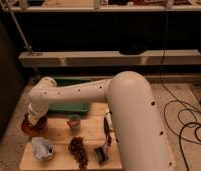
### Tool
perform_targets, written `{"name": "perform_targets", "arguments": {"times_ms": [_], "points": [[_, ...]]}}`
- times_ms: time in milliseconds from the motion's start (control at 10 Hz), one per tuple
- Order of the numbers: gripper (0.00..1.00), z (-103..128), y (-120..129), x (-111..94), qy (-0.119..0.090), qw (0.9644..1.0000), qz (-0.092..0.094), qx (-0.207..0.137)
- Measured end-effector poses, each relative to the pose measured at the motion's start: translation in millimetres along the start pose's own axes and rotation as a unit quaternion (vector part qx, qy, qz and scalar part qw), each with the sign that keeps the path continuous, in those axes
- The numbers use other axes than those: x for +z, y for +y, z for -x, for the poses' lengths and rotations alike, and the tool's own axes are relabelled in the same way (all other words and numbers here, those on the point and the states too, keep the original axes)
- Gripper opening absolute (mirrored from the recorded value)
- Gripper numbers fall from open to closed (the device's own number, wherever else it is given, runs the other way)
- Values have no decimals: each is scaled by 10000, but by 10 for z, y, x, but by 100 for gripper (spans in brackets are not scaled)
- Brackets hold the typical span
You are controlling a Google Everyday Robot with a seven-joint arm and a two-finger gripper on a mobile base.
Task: Wipe red bowl with eraser
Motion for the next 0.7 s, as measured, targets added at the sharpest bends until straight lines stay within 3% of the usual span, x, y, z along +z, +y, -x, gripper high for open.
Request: {"name": "perform_targets", "arguments": {"times_ms": [400,700], "points": [[0,-212,-244,168,-64,9989,-236,-389],[0,-197,-410,-19,-119,9978,-162,-633]]}}
